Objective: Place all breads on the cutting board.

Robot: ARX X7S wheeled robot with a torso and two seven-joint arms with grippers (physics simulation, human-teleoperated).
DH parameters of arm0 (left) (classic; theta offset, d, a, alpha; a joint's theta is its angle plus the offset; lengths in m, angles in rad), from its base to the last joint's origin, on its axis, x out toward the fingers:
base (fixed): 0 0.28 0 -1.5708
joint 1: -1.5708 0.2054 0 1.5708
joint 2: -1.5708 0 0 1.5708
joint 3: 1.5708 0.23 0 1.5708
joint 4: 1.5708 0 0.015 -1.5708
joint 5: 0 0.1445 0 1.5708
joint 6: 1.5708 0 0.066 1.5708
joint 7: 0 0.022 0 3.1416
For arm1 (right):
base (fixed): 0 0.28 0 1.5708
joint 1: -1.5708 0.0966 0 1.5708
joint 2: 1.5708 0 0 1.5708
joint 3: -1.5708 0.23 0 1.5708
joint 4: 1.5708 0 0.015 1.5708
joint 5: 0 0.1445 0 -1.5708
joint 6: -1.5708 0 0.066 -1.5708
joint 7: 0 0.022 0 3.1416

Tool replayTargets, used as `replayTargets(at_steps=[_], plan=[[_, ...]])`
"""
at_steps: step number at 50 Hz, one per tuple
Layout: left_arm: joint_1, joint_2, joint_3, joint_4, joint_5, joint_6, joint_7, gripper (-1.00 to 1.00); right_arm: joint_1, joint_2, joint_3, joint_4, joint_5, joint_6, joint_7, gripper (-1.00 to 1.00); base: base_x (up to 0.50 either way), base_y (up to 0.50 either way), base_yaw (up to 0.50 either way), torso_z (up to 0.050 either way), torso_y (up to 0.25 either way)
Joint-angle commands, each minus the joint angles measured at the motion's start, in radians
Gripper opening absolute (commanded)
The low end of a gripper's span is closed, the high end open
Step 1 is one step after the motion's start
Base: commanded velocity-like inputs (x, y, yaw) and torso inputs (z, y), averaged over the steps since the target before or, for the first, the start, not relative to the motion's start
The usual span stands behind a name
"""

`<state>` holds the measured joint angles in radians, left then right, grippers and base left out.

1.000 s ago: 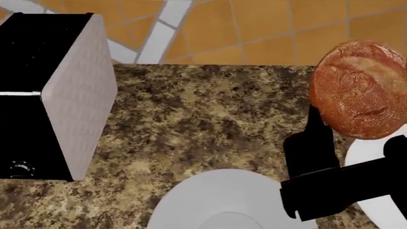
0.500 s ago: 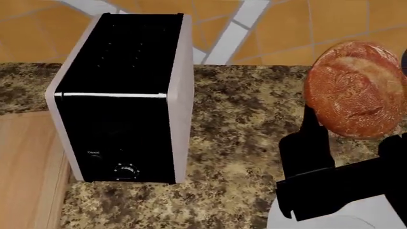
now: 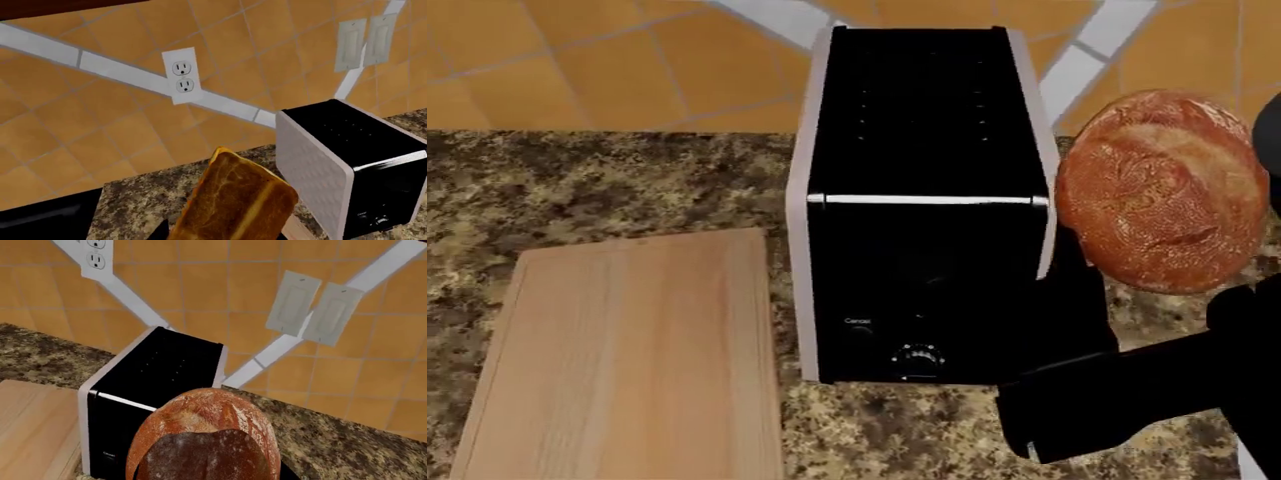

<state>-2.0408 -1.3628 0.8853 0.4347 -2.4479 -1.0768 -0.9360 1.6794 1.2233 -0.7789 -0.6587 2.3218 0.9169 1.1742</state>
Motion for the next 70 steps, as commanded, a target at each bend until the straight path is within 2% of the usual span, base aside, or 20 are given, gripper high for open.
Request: replayTargets(at_steps=[1, 15, 25, 29, 36, 45, 54, 59, 60, 70], plan=[[-0.027, 0.007, -0.012, -0.003, 0.014, 0.009, -0.011, -1.0, -0.025, 0.002, 0.007, -0.011, -0.032, 0.005, -0.03, -1.0, -0.01, 0.48, 0.0, 0.0, 0.0], [-0.016, 0.013, -0.02, -0.001, 0.019, 0.012, -0.009, -1.0, -0.037, 0.003, 0.007, -0.018, -0.029, 0.0, -0.037, -1.0, 0.0, 0.5, 0.0, 0.001, 0.001], [-0.03, 0.098, -0.014, -0.031, 0.024, 0.005, -0.03, -1.0, -0.054, 0.015, 0.013, -0.021, -0.031, -0.016, -0.053, -1.0, 0.0, 0.0, 0.0, 0.0, 0.0], [-0.046, 0.154, -0.005, -0.069, 0.038, -0.011, -0.037, -1.0, -0.062, 0.016, 0.013, -0.023, -0.037, -0.02, -0.058, -1.0, 0.0, 0.0, 0.0, 0.0, 0.003], [-0.129, 0.323, 0.031, -0.214, 0.06, -0.077, -0.052, -1.0, -0.072, 0.014, 0.012, -0.024, -0.046, -0.025, -0.063, -1.0, 0.0, 0.0, 0.0, 0.001, 0.0], [-0.134, 0.513, 0.06, -0.395, 0.227, -0.15, 0.061, -1.0, -0.089, 0.018, 0.01, -0.02, -0.058, -0.028, -0.076, -1.0, 0.0, 0.0, 0.0, 0.0, 0.001], [-0.123, 0.641, 0.088, -0.496, 0.311, -0.209, 0.174, -1.0, -0.109, 0.014, 0.007, -0.025, -0.074, -0.037, -0.086, -1.0, 0.0, 0.0, 0.0, 0.0, 0.0], [-0.094, 0.689, 0.077, -0.491, 0.364, -0.222, 0.256, -1.0, -0.125, 0.007, 0.003, -0.021, -0.091, -0.046, -0.092, -1.0, 0.0, 0.0, 0.0, 0.0, 0.002], [-0.093, 0.723, 0.099, -0.471, 0.377, -0.267, 0.284, -1.0, -0.119, -0.005, -0.002, -0.02, -0.085, -0.043, -0.082, -1.0, 0.0, 0.0, 0.0, 0.0, 0.0], [-0.075, 0.816, 0.125, -0.57, 0.471, -0.267, 0.367, -1.0, -0.136, 0.007, 0.002, -0.03, -0.092, -0.052, -0.094, -1.0, 0.0, 0.0, 0.0, 0.0, 0.001]])
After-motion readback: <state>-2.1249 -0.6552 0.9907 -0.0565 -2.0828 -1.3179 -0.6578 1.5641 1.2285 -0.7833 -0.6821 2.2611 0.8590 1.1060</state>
